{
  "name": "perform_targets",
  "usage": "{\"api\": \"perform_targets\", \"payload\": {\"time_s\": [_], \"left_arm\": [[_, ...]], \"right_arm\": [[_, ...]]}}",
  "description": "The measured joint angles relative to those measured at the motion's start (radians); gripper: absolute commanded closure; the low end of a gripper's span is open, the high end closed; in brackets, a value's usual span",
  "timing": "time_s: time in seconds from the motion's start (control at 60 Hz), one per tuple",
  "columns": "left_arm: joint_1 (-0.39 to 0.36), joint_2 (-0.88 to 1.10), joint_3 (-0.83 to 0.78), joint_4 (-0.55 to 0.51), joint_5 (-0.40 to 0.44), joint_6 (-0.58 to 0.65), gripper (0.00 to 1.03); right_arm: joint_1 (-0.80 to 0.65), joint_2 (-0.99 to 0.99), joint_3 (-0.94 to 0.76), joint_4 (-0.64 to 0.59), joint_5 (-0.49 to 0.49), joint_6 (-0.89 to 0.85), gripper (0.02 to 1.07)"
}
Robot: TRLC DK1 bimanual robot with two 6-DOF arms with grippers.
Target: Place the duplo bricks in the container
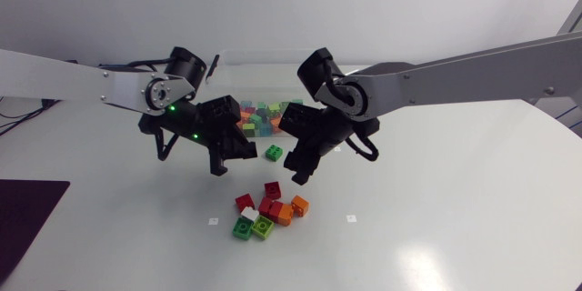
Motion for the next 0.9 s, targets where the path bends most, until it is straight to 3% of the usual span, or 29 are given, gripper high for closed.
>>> {"api": "perform_targets", "payload": {"time_s": [0.433, 0.733, 0.9], "left_arm": [[0.057, -0.093, 0.086, -0.008, 0.009, -0.125, 0.72], [0.073, -0.069, 0.21, 0.16, 0.013, -0.328, 0.72], [0.089, 0.002, 0.287, 0.203, 0.013, -0.415, 0.71]], "right_arm": [[-0.079, -0.056, 0.074, 0.032, -0.007, 0.082, 0.83], [-0.122, -0.055, 0.187, 0.13, -0.002, 0.193, 0.83], [-0.137, -0.034, 0.257, 0.193, 0.025, 0.25, 0.83]]}}
